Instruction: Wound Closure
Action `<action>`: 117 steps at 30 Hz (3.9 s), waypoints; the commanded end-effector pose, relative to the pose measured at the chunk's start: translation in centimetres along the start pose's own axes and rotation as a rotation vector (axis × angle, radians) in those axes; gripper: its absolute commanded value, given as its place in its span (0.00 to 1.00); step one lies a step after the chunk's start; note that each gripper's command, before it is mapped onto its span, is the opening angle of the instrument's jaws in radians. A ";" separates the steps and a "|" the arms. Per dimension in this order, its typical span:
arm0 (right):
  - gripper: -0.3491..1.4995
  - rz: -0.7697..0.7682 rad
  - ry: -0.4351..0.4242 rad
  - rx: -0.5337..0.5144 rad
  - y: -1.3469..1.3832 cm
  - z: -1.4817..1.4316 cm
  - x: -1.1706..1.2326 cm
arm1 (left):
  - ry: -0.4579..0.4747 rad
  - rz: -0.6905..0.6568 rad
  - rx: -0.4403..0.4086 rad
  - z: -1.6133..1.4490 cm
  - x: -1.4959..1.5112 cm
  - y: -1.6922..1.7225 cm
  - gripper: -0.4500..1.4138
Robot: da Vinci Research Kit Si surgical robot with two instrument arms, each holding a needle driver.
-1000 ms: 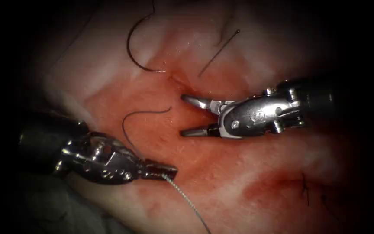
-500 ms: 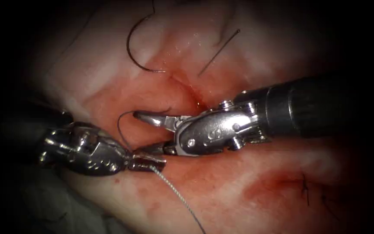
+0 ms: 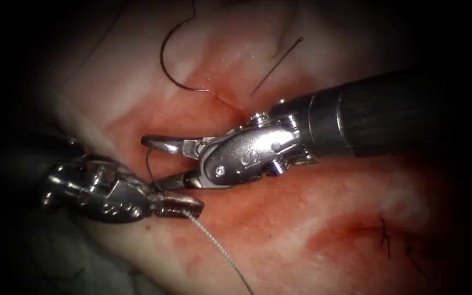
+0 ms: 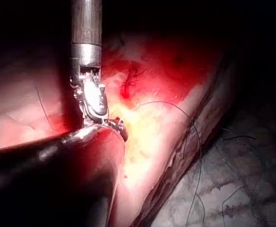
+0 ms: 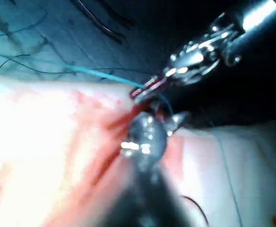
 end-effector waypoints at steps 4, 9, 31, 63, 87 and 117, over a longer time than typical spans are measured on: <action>0.37 -0.010 0.012 -0.016 0.02 0.09 -0.03 | 0.001 -0.001 0.001 0.09 0.01 0.04 0.00; 0.00 -0.045 0.035 -0.038 0.13 -0.02 -0.02 | -0.002 0.000 -0.004 0.09 0.00 0.06 0.00; 0.00 0.525 -0.199 0.003 0.40 -0.30 -0.81 | -0.001 -0.114 0.099 0.20 0.20 0.00 0.82; 0.00 0.652 -0.232 0.030 0.38 -0.14 -1.14 | -0.227 0.233 0.110 0.95 0.56 0.18 0.73; 0.00 0.689 -0.187 0.041 0.28 -0.78 -0.70 | -0.284 0.247 0.071 -0.43 0.22 0.20 0.00; 0.00 0.710 -0.178 -0.169 1.02 -0.56 -1.16 | -0.369 0.236 0.099 -0.81 -0.27 0.02 0.00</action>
